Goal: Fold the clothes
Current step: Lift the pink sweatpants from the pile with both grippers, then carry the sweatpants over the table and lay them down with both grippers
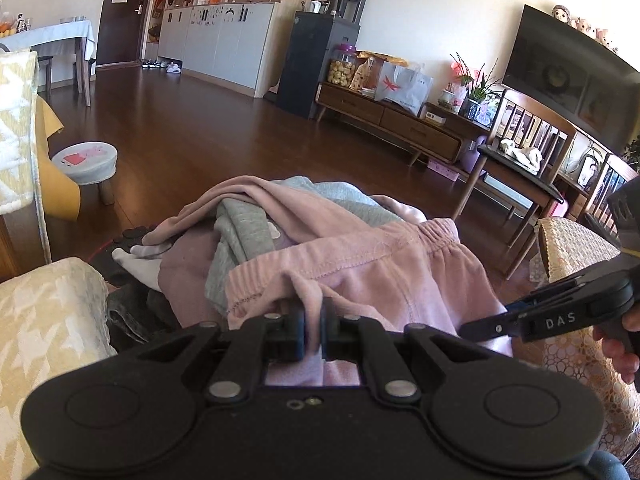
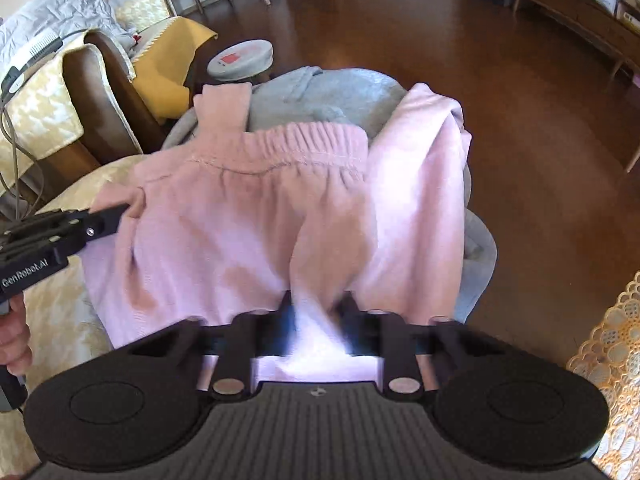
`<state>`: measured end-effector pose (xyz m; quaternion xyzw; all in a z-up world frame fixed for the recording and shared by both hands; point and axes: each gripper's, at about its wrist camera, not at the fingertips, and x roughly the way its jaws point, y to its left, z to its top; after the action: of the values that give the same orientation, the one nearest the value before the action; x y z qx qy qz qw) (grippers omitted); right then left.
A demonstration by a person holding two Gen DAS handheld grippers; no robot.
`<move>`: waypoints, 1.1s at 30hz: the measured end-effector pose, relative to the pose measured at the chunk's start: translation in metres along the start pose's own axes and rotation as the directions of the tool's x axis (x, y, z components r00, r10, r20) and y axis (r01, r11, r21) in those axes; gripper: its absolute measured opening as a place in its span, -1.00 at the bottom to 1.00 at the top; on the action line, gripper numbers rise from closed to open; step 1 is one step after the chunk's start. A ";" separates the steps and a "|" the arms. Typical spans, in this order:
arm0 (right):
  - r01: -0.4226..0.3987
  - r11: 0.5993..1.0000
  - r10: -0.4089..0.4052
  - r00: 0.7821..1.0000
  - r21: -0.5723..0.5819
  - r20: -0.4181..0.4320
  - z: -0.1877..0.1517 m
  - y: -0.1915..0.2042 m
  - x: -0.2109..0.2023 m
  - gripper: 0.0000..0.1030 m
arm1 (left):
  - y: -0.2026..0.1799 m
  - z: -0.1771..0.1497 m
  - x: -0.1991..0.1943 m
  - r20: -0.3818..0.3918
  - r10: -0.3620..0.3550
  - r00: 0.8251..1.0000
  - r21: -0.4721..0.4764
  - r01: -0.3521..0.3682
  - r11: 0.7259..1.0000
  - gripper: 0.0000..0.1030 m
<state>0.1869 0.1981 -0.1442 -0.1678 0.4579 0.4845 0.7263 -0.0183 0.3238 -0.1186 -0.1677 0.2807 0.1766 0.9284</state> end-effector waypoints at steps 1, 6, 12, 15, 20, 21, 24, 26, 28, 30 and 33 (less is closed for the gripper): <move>0.022 0.999 -0.021 0.999 -0.034 0.024 0.001 0.005 -0.005 -0.69 | -0.001 0.001 -0.001 0.001 -0.003 1.000 0.002 0.003 1.000 1.00; 0.167 0.974 -0.139 0.975 -0.154 0.175 0.006 0.030 -0.040 -0.83 | -0.015 0.011 -0.016 0.040 -0.045 0.998 0.000 0.045 0.999 1.00; 0.282 0.946 -0.204 0.902 -0.161 0.380 0.037 0.038 -0.102 -0.84 | -0.059 0.048 -0.046 0.177 -0.166 0.970 0.053 0.160 0.986 1.00; 0.354 0.926 -0.255 0.842 -0.130 0.476 0.054 0.032 -0.138 -0.84 | -0.088 0.069 -0.059 0.255 -0.218 0.942 0.092 0.201 0.975 1.00; 0.452 0.891 -0.339 0.734 -0.050 0.589 0.076 0.010 -0.202 -0.84 | -0.142 0.108 -0.076 0.392 -0.272 0.879 0.162 0.225 0.961 1.00; 0.466 0.884 -0.354 0.713 -0.032 0.605 0.080 0.003 -0.215 -0.84 | -0.152 0.116 -0.078 0.413 -0.279 0.867 0.174 0.225 0.959 1.00; 0.484 0.874 -0.395 0.649 0.048 0.650 0.088 -0.020 -0.258 -0.84 | -0.186 0.139 -0.089 0.472 -0.301 0.829 0.204 0.229 0.952 1.00; 0.483 0.871 -0.415 0.619 0.093 0.667 0.088 -0.036 -0.283 -0.84 | -0.207 0.149 -0.097 0.492 -0.318 0.810 0.213 0.242 0.947 1.00; 0.498 0.858 -0.440 0.589 0.125 0.677 0.079 -0.051 -0.307 -0.84 | -0.229 0.153 -0.104 0.496 -0.352 0.793 0.232 0.270 0.935 1.00; 0.505 0.850 -0.460 0.568 0.153 0.682 0.067 -0.066 -0.328 -0.84 | -0.257 0.149 -0.113 0.504 -0.389 0.771 0.270 0.288 0.919 1.00; 0.527 0.829 -0.496 0.538 0.188 0.682 0.044 -0.084 -0.359 -0.84 | -0.295 0.139 -0.124 0.490 -0.445 0.750 0.301 0.333 0.894 1.00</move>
<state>0.2414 -0.0094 0.1595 -0.1098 0.0653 0.2860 0.9497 0.0736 0.0921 0.1246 -0.0733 -0.0217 -0.0093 0.9970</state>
